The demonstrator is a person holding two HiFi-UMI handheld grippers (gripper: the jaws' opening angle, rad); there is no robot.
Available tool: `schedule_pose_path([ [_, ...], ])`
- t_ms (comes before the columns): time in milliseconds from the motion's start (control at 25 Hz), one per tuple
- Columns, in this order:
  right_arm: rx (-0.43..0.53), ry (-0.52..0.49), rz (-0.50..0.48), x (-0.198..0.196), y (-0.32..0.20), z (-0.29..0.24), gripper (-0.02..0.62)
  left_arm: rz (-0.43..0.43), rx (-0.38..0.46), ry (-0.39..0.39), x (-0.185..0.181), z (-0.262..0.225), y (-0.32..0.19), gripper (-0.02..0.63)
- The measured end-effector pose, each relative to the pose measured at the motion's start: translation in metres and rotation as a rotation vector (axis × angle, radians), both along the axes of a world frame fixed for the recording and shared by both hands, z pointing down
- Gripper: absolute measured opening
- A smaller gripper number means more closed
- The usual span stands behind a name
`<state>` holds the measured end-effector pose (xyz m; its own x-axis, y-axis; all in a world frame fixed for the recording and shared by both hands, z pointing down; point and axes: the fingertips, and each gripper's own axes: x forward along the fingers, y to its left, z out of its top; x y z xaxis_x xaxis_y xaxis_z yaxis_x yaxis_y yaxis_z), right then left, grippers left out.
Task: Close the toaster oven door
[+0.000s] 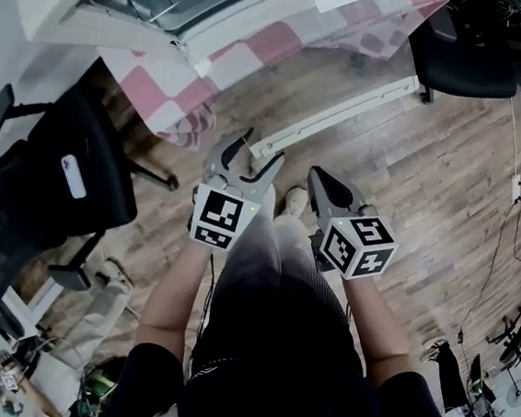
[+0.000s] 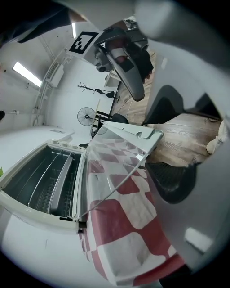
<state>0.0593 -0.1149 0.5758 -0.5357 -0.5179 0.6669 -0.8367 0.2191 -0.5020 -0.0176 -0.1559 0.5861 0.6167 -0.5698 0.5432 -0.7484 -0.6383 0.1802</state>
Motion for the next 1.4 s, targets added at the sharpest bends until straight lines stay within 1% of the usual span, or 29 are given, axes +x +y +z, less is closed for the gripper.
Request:
schedule_pose_path([
  [560, -0.032, 0.016, 0.028, 0.006, 0.000, 0.017, 0.002, 0.053, 0.037, 0.045, 0.016, 0.004, -0.015, 0.278],
  [840, -0.024, 0.017, 0.039, 0.009, 0.001, 0.016, 0.003, 0.082, 0.042, 0.029, 0.023, 0.007, -0.015, 0.279],
  [1040, -0.018, 0.019, 0.041, 0.013, 0.006, 0.014, 0.003, 0.071, 0.057, 0.016, 0.023, 0.003, -0.018, 0.275],
  [1160, -0.013, 0.019, 0.042, 0.016, 0.008, 0.012, 0.003, 0.059, 0.052, 0.018, 0.022, 0.003, -0.018, 0.272],
  [1400, 0.003, 0.018, 0.042, 0.020, 0.011, 0.006, 0.003, 0.020, 0.058, 0.040, 0.022, -0.004, -0.019, 0.270],
])
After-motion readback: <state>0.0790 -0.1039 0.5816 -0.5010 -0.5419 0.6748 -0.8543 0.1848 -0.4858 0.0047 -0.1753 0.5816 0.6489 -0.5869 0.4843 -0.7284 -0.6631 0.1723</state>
